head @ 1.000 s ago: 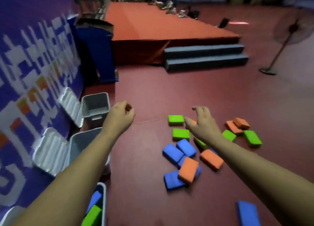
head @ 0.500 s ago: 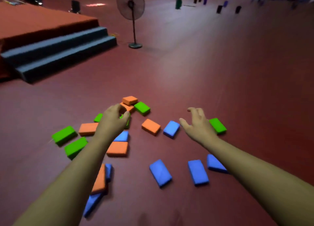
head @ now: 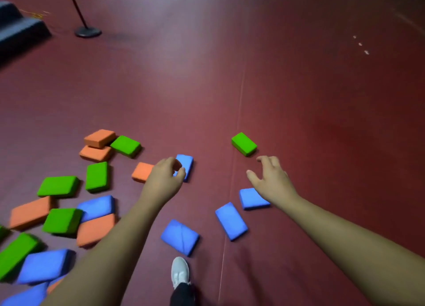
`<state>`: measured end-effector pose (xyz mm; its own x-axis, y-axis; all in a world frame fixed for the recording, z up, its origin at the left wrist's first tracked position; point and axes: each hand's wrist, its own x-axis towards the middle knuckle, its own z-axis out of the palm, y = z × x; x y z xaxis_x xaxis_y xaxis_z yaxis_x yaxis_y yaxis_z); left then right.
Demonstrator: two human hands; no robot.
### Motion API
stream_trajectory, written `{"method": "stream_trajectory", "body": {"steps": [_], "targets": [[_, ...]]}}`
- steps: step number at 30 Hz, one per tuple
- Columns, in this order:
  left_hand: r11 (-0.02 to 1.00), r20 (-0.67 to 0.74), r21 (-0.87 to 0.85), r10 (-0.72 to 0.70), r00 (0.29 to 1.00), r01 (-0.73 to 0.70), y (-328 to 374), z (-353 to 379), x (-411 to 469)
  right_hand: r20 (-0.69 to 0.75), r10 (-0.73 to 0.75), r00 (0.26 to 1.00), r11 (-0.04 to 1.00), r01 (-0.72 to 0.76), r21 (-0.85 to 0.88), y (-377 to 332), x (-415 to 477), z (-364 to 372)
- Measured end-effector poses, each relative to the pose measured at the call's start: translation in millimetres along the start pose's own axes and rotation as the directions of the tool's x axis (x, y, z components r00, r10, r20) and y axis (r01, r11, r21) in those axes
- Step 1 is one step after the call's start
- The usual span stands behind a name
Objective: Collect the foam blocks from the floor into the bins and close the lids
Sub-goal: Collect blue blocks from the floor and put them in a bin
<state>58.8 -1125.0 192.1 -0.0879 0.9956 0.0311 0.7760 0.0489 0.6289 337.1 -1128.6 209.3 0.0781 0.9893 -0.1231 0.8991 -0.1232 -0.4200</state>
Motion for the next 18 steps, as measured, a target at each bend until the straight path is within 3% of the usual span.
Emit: {"method": "stream_trajectory", "body": {"steps": [6,12,18], "targets": [[0.998,0.236,-0.054,0.056,0.97,-0.044,-26.6,117.6,115.5,0.046,0.186,0.982,0.982,-0.183,-0.054,45.0,104.4,57.2],[1.0,0.48,-0.015,0.0,0.878,0.008,-73.2,271.6,180.3,0.192,0.295,0.936,0.954,-0.278,-0.111,114.0,196.6,157.8],[0.989,0.597,0.058,-0.146,0.789,0.139,-152.5,464.6,207.6,0.348,0.27,0.898,0.96,-0.227,-0.162,228.3,280.2,313.7]]}}
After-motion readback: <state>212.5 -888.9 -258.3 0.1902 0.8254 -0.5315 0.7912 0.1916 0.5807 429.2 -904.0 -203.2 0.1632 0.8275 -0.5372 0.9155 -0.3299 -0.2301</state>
